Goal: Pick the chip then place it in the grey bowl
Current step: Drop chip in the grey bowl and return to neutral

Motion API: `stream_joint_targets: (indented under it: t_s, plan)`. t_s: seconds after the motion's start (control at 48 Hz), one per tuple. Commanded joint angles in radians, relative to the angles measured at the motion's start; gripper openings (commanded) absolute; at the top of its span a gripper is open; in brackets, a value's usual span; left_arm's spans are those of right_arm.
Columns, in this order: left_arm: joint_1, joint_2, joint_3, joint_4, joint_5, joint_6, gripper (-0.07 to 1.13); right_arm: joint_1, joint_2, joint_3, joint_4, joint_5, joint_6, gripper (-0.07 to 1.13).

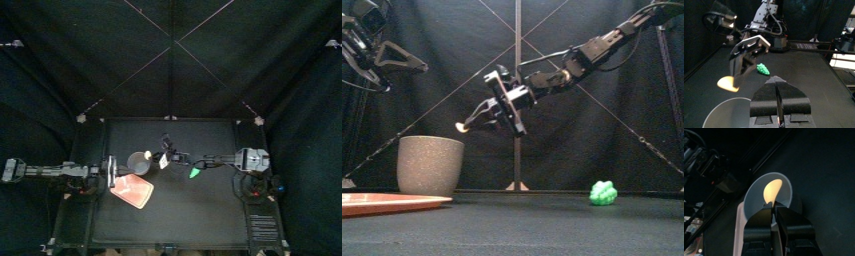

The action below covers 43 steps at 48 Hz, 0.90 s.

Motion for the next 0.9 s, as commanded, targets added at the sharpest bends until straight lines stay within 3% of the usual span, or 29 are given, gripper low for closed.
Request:
stream_joint_targets:
  t_s: [0.021, 0.208, 0.354, 0.625, 0.896]
  plan:
    - [0.000, 0.000, -0.021, 0.000, -0.003, 0.002, -0.01, 0.003, 0.025, -0.078, -0.011, -0.003, -0.003, 0.40]
    - [0.006, 0.000, -0.018, 0.000, -0.005, 0.002, -0.01, 0.020, 0.035, -0.098, -0.026, -0.002, -0.003, 0.63]
    - [0.009, 0.000, -0.017, 0.000, -0.003, 0.002, -0.01, 0.031, 0.035, -0.092, -0.029, 0.002, -0.003, 0.73]
    - [0.011, 0.000, -0.012, -0.002, -0.003, -0.002, -0.01, 0.032, -0.032, -0.025, -0.023, -0.003, -0.003, 0.74]
    - [0.012, 0.000, 0.012, -0.002, -0.003, -0.005, -0.01, 0.018, -0.275, 0.233, -0.055, -0.067, -0.017, 0.74]
